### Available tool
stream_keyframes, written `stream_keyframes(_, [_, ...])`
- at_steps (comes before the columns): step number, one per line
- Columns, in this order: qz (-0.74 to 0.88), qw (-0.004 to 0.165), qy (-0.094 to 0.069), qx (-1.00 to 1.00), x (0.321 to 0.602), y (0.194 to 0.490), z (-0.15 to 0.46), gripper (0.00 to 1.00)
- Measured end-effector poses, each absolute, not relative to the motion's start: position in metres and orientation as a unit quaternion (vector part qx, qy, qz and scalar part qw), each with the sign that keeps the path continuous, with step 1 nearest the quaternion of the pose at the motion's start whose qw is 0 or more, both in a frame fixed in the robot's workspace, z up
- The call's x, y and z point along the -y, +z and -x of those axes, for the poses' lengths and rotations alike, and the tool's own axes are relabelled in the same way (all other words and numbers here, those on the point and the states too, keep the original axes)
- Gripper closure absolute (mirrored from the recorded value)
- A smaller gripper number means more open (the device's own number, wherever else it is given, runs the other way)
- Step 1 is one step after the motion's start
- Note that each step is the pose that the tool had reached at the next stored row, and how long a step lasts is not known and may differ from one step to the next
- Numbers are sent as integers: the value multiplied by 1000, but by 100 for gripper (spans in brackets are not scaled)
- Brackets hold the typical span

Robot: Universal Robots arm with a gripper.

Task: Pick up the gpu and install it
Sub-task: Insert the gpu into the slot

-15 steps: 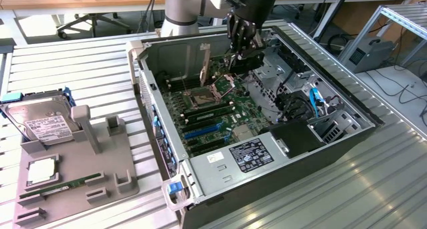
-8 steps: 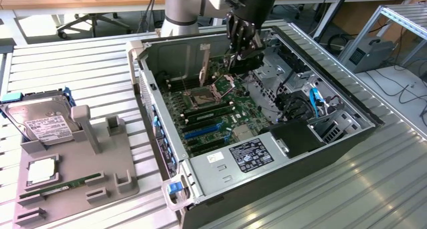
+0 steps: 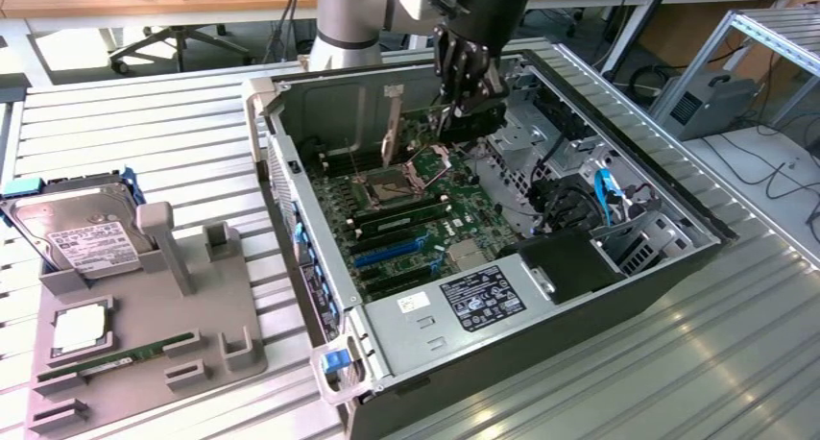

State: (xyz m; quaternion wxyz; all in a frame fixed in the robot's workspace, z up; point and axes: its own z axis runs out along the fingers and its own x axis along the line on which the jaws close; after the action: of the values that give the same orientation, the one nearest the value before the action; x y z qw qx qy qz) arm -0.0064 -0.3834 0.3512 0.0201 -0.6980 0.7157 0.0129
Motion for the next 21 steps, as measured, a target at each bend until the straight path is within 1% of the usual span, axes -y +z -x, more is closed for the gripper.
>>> stream_keyframes(21, [698,20,13,-716,388,351,11,73])
